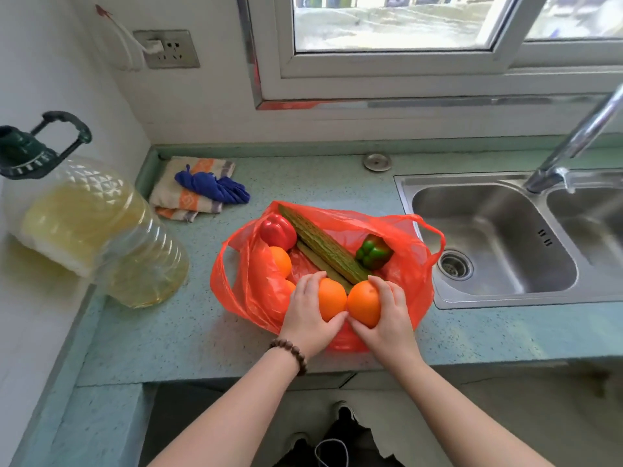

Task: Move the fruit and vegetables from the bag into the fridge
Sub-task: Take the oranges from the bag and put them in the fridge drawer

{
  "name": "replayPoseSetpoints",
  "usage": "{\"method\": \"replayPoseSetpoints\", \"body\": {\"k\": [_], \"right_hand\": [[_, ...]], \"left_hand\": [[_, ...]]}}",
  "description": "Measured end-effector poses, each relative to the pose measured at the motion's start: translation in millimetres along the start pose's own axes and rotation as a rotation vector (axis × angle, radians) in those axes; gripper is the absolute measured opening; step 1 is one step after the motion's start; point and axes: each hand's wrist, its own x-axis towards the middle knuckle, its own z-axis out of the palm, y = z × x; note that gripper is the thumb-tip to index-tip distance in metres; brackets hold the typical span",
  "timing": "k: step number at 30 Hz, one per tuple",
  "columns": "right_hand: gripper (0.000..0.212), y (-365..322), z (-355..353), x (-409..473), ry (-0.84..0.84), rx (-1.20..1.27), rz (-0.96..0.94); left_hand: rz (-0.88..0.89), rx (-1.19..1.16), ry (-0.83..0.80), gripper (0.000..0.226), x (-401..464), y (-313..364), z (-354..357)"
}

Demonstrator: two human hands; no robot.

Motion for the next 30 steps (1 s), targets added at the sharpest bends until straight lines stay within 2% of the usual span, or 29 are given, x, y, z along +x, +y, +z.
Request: {"method": "replayPoseSetpoints", "body": {"k": [7,13,17,24,30], "right_hand": [[0.078,-23.8,-35.8,-10.1,0.264,0.021,0.044],[0.079,-20.8,-96.1,-43.6,0.532,-0.011,0.155],[0.080,-3.1,-142.8,-87.1,0.714,-0.074,0.290],[0.080,29.4,-221.3,-192.7,1.028,-0.176,0.460],[0.081,56.3,-277.9,-324.2,1.275,-0.293,0.613]], "left_hand": [[0.194,-0.126,-0.035,0.074,18.5,38.6,-8.0],[0.415,-0.222,-0.144,0.074,31.3,97.7,16.8],[0.517,-0.260,-0.308,0.074,18.2,148.7,56.3],[0.698,-0.348,-0.619,0.074,-55.4,251.7,137.4],[0.892,-0.417,-0.823,0.072,-169.6,339.6,202.8]]}}
